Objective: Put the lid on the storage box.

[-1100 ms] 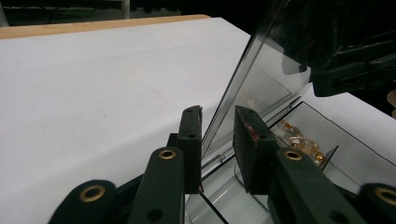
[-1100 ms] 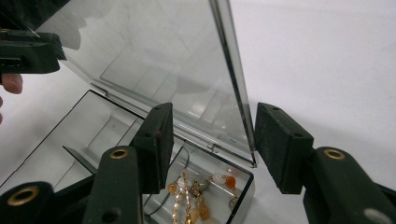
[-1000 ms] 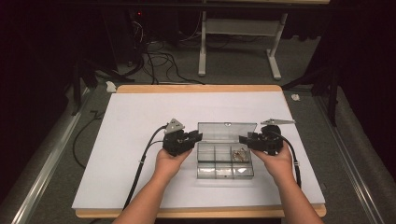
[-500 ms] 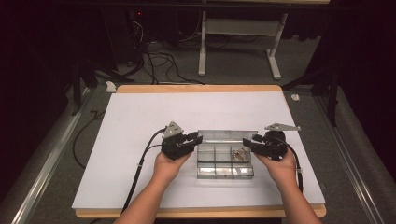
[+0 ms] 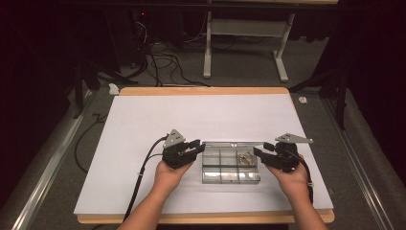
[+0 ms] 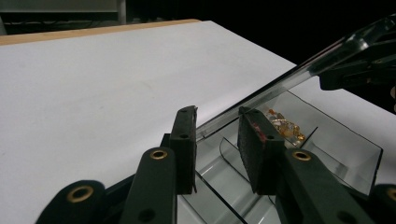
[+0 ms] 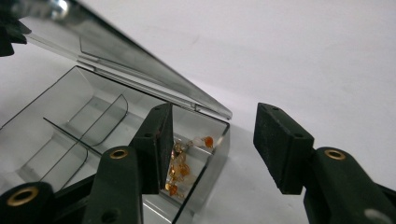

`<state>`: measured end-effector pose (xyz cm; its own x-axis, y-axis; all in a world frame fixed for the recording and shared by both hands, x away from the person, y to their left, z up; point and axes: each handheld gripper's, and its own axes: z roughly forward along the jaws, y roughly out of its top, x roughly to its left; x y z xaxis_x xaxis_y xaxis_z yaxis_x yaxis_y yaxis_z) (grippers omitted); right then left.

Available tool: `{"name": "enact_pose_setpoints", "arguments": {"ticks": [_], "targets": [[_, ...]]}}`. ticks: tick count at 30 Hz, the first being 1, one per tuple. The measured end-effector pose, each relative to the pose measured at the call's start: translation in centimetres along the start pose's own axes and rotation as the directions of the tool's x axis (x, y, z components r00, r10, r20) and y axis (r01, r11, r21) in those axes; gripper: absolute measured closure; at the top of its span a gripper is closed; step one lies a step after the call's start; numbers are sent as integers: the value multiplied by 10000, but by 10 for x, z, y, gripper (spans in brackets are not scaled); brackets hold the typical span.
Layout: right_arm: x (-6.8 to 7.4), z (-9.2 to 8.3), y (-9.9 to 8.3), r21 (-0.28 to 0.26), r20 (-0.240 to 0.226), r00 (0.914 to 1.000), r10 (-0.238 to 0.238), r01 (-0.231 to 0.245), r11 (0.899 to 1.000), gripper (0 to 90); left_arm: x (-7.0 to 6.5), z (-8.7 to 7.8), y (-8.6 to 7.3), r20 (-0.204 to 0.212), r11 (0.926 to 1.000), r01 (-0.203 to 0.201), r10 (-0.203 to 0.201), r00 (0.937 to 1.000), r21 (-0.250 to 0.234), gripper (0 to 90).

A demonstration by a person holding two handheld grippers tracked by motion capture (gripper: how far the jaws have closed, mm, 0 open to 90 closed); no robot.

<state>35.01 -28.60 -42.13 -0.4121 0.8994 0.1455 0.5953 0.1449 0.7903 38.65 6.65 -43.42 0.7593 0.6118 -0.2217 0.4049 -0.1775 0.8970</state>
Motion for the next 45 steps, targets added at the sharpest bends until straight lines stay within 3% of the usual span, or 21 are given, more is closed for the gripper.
{"name": "enact_pose_setpoints", "arguments": {"ticks": [13,24,29,37,45], "targets": [[0,-16,-18,-351,251,9997,29,-20,9994,491,-10,-3,-14,155,9995,-272,270,9995,139,679],[5,-17,-26,-329,329,9992,-205,215,9992,492,-11,-8,-27,-45,9980,-550,551,9985,318,673],[5,-16,-32,-296,385,9992,-94,105,9995,494,-7,-16,-36,-167,9972,-570,579,9982,474,661],[6,-13,-37,-202,435,9990,-84,92,9998,501,9,-39,-46,-666,9952,-703,748,9950,676,654],[9,-11,-41,-57,594,9979,-267,271,9996,508,29,-73,-56,-1589,9875,-995,1184,9802,1225,643]]}}
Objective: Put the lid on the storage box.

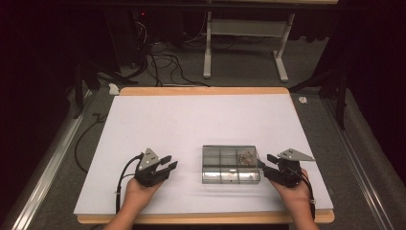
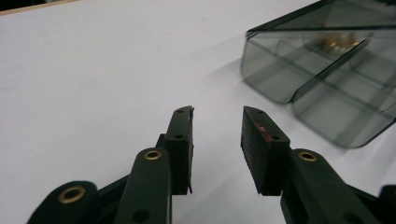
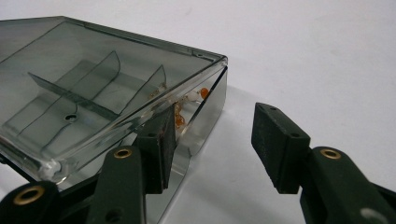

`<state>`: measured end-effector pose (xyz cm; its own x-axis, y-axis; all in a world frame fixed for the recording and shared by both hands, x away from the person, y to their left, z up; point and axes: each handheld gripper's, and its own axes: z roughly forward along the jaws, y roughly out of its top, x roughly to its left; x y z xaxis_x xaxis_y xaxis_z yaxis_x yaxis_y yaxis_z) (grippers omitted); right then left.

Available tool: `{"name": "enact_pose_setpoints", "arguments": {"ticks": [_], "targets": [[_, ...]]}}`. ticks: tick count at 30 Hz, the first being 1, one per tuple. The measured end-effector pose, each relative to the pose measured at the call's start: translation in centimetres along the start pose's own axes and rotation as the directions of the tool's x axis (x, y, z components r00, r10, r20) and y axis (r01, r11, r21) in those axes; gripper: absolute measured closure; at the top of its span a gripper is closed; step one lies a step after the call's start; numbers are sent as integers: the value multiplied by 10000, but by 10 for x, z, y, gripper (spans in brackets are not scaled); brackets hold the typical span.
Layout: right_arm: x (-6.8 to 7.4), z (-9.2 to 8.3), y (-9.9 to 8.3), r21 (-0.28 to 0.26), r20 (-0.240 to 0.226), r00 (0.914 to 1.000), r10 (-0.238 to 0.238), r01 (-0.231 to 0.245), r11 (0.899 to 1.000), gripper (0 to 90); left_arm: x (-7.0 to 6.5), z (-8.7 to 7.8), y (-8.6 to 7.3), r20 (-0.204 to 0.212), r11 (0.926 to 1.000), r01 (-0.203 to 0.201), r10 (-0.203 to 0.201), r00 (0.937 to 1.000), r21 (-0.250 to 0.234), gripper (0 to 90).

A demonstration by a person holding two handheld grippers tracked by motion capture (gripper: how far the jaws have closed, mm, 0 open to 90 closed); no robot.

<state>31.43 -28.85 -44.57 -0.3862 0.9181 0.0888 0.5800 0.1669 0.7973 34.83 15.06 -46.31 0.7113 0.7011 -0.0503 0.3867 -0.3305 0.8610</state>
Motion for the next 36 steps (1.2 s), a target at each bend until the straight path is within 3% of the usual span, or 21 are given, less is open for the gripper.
{"name": "enact_pose_setpoints", "arguments": {"ticks": [5,11,36], "targets": [[1,2,-1,-50,74,10000,-67,67,10000,510,5,-16,-14,16,9979,454,-453,9990,-461,627],[2,1,-1,-44,193,9997,-116,116,9999,512,10,-19,-20,44,9971,676,-675,9977,-362,629],[-1,6,-7,371,436,9990,-48,32,9993,535,6,-16,-21,-189,9997,243,-245,9995,-103,628]]}}
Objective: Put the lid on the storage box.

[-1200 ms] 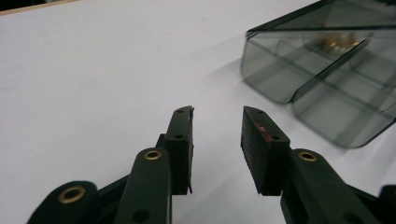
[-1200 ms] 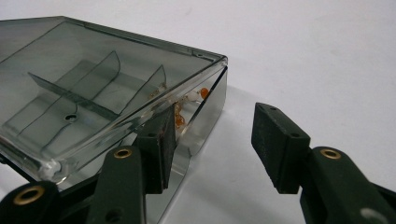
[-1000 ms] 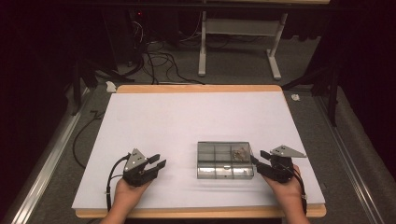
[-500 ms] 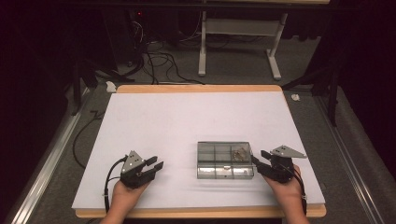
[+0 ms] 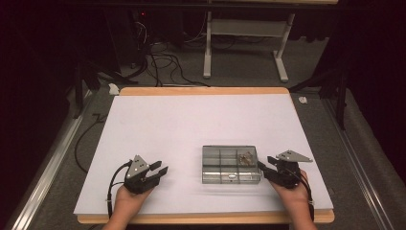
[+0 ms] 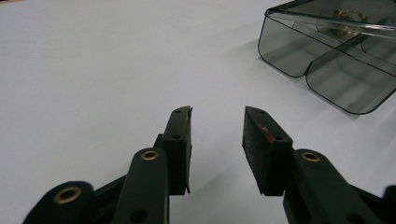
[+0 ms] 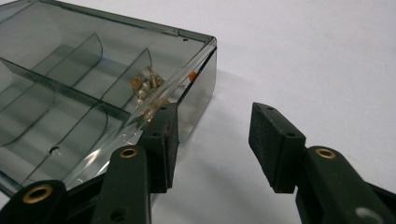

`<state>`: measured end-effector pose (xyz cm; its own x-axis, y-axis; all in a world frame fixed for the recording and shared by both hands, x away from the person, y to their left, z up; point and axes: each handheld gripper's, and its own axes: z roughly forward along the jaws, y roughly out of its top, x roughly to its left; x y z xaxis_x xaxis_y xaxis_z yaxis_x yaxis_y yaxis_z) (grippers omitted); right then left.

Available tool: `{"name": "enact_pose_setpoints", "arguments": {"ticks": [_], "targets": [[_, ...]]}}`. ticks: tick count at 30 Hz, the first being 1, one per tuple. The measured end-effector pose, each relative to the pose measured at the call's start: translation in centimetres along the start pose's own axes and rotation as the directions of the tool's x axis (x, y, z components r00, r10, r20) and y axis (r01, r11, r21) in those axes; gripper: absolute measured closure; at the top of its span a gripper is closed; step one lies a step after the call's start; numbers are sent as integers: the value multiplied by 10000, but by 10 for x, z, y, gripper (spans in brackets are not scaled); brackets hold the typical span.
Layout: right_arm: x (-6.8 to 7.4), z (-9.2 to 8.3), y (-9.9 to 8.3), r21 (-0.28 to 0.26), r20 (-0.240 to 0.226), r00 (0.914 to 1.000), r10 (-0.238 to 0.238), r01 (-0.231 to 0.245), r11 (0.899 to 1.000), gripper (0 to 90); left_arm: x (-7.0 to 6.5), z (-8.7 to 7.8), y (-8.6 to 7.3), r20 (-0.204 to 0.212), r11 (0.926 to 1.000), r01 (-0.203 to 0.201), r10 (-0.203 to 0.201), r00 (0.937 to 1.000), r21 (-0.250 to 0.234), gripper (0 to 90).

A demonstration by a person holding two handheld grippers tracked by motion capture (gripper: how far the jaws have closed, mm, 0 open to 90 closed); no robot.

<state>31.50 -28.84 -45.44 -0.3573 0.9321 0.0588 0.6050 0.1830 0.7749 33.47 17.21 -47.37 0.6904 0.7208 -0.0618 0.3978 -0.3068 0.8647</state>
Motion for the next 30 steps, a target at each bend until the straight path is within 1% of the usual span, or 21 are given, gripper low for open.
{"name": "enact_pose_setpoints", "arguments": {"ticks": [1,5,7,14,22,26,30], "targets": [[0,1,-1,76,8,10000,75,-76,9999,535,0,0,0,12,10000,-54,54,10000,54,628],[-1,4,-3,243,11,10000,39,-39,9997,542,-2,1,0,13,9999,-151,151,9999,74,627],[-2,5,-3,200,-30,9999,138,-137,9997,540,-2,1,0,12,9997,-219,219,9998,109,628],[-3,5,-4,240,-25,9999,114,-113,9996,533,-2,1,0,-6,9995,-275,275,9996,158,627],[-6,4,-5,272,17,10000,76,-77,9996,512,1,-1,0,-95,9996,-173,175,9998,210,615],[-11,3,-5,253,73,9999,147,-149,9996,499,4,-2,-1,-170,9996,-85,89,9998,255,600],[-15,3,-5,235,198,9996,184,-188,9995,478,7,-5,-3,-304,9993,-128,138,9994,338,574]]}}
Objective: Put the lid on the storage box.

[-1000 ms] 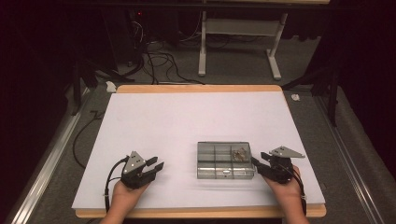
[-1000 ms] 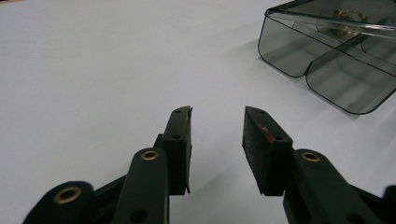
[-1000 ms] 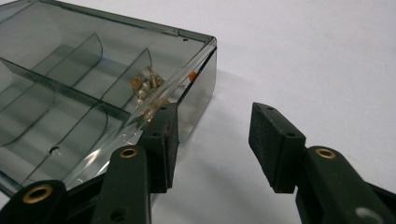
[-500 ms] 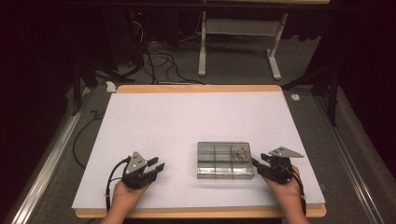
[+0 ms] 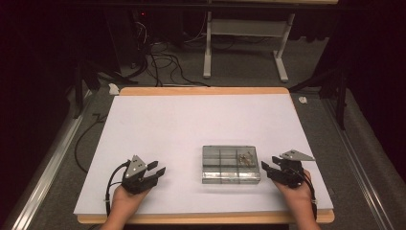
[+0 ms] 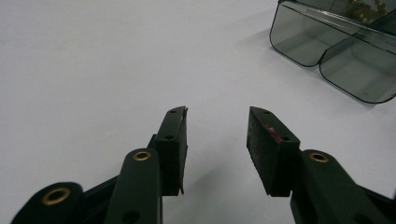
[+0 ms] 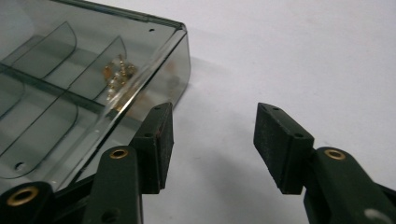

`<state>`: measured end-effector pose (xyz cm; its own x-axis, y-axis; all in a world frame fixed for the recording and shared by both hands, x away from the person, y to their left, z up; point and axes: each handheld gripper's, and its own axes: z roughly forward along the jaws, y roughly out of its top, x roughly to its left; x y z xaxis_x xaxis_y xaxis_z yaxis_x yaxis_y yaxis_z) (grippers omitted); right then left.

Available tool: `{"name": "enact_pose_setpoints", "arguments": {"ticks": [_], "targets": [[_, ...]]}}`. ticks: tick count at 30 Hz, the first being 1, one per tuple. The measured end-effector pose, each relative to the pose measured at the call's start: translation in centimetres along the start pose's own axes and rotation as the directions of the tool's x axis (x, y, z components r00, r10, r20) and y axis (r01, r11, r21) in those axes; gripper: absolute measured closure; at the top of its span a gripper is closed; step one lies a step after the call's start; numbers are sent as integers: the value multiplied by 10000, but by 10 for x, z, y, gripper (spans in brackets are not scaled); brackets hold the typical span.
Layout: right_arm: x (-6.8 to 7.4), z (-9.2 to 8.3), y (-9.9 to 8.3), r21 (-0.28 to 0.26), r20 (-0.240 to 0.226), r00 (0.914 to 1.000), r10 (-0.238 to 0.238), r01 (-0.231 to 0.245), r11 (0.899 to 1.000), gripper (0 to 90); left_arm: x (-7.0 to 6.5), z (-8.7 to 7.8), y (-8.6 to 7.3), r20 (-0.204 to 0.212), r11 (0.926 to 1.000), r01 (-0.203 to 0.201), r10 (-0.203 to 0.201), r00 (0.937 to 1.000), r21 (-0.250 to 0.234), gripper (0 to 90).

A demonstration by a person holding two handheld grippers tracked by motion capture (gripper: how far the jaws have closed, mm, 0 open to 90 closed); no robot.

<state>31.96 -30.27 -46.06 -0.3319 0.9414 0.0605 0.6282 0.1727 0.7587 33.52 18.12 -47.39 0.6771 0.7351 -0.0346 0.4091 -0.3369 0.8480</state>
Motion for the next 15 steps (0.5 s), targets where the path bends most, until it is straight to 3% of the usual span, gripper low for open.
{"name": "enact_pose_setpoints", "arguments": {"ticks": [3,5,8,11,15], "targets": [[-4,1,1,-55,63,9999,86,-85,9999,465,4,-3,-2,-274,9999,-10,14,9996,130,548],[-6,1,1,-45,110,9998,155,-155,9999,465,11,-7,-5,-676,9995,-61,82,9977,311,524],[-9,2,2,-58,107,9998,151,-150,9999,464,24,-13,-9,-1460,9977,159,-61,9893,662,467],[-10,3,3,-100,97,9998,145,-144,9998,460,38,-21,-14,-2205,9959,355,-164,9752,827,425],[-12,4,5,-144,93,9999,143,-142,9998,457,49,-29,-18,-2495,9945,579,-344,9678,872,377]]}}
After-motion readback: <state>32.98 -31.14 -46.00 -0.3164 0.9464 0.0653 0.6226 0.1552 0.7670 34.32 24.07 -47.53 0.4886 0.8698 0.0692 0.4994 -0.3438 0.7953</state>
